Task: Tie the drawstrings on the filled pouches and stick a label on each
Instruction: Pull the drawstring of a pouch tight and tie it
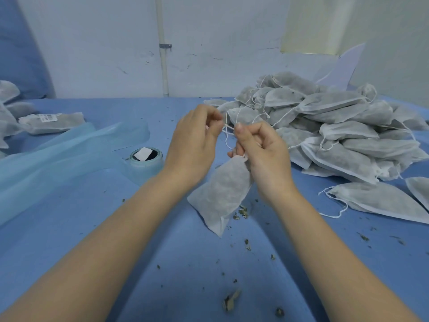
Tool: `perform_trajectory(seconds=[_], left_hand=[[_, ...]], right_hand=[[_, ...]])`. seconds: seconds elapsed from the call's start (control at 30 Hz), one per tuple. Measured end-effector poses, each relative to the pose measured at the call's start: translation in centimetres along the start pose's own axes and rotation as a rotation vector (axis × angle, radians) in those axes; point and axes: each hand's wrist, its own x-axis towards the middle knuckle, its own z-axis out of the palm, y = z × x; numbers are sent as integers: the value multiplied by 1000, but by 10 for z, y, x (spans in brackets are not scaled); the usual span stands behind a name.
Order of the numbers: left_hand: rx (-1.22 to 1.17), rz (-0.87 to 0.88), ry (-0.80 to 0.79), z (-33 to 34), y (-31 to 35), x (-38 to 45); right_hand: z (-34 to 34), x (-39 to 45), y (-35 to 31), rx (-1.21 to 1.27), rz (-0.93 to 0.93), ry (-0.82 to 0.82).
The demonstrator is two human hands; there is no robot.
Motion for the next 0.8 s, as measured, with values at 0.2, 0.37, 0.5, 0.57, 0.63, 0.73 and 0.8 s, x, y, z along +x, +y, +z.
perform_trajectory(seconds=[0.2, 0.37, 0.5, 0.57, 0.63, 0.73, 0.8], left_hand=[[-479, -282, -119, 9, 6, -4], [-433, -281, 22, 7, -1, -3], [-309, -262, -53, 7, 1, -1], [-27, -52, -91, 3, -4, -1], [253, 182, -115, -3, -9, 0], [473, 380, -95, -12, -16, 3], [550, 461, -82, -14, -17, 5]], right_hand=[[-3, 1, -1, 6, -27, 2], [-7, 3, -2, -54, 10, -2], [-7, 3, -2, -13, 61, -39], [-8, 4, -3, 47, 86, -60], [-9, 4, -3, 59, 94, -78], [-6, 3, -1, 39, 101, -94], [-4, 3, 1, -4, 90, -103]])
